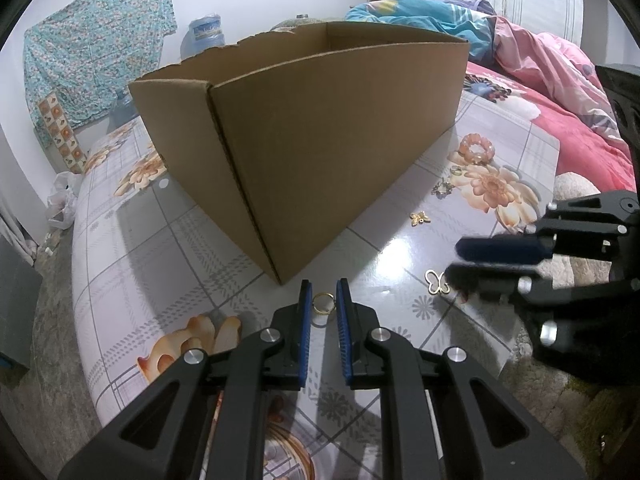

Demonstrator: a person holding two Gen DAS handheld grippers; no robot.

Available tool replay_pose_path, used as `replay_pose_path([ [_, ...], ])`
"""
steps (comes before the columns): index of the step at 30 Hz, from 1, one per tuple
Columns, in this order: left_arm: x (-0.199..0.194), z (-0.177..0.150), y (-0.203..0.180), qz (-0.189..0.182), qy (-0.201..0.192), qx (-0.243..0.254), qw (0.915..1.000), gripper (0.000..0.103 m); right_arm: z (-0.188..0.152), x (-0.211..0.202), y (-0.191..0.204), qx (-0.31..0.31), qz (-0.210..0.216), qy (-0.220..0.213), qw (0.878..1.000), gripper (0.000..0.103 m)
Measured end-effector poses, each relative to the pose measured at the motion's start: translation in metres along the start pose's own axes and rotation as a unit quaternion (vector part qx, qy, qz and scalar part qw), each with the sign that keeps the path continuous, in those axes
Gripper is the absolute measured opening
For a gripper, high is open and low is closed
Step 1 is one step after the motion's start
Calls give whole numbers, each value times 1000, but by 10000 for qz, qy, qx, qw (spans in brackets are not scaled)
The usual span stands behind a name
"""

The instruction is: Organize jewelry

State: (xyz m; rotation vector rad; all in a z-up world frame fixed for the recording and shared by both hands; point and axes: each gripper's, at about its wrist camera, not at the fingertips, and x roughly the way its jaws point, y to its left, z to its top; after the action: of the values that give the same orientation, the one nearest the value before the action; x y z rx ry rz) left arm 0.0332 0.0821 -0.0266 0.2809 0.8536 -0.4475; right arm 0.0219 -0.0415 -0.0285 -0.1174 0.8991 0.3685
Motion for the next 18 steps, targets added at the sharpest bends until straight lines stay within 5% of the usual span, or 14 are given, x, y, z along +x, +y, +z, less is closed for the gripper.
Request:
replay_pose_path([
  [5,0,0,0,-6,-8,7,10000,12,2,10,5,-148,6,122,9998,31],
  [8,0,-1,0,-11,1,1,10000,12,3,11,11,-341,-79,103,9993,16],
  [17,0,-1,1,1,-2,-6,10000,12,4,9,11,-390,-72,90,9992,12],
  [18,0,-1,0,3,0,-5,10000,12,5,9,11,-394,-61,81,9992,0],
])
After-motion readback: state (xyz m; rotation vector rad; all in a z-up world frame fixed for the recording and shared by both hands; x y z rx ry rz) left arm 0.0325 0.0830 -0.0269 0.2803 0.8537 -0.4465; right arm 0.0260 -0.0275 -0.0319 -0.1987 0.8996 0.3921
